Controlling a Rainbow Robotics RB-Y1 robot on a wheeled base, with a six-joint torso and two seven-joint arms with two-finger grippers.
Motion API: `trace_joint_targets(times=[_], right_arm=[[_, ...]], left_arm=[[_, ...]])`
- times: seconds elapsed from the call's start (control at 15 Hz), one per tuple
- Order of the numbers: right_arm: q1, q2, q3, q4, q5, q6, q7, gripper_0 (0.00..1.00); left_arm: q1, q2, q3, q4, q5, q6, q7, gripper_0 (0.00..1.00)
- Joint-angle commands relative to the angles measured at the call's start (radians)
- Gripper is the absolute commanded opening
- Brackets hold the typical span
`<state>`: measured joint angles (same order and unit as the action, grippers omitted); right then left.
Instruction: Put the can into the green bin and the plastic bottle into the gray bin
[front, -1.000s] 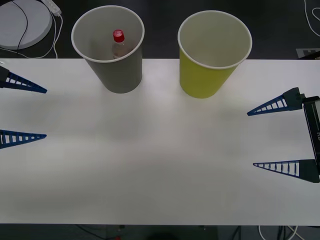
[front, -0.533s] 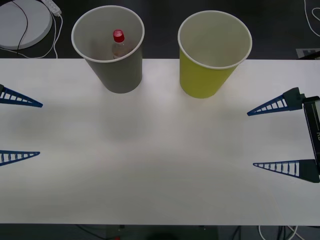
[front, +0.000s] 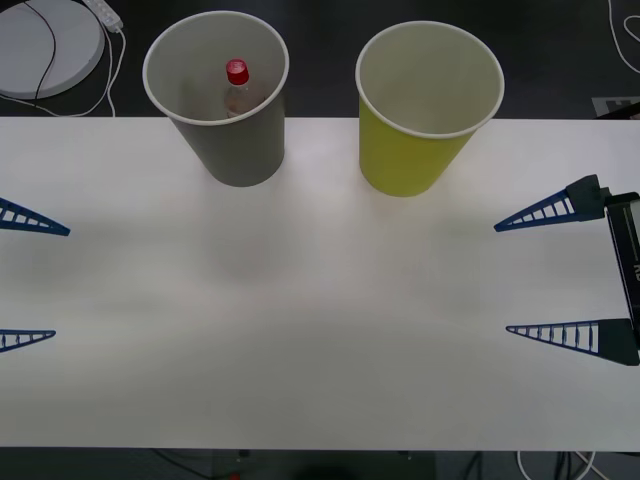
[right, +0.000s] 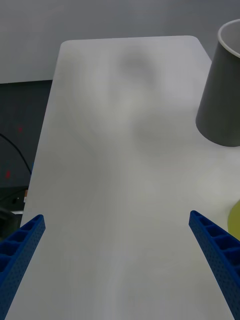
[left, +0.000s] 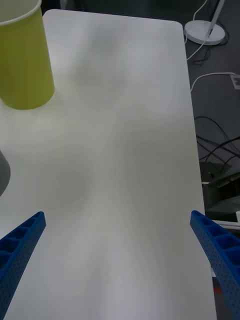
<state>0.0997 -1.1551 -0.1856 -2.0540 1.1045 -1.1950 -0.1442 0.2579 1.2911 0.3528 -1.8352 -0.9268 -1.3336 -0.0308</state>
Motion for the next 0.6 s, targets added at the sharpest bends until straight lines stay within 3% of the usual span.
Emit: trace_joint_targets(times=[0.07,0.6], right_arm=[[0.0,0.0,0.0,0.0,0.0,0.0,0.0,1.0],[0.0,0.0,0.0,0.0,0.0,0.0,0.0,1.0]], left_arm=[[0.004,0.0,0.002,-0.001,0.003,-0.002,-0.011,1.0],[0.004,-0.013,0.0,0.001,0.01,-0.006,-0.02,1.0]])
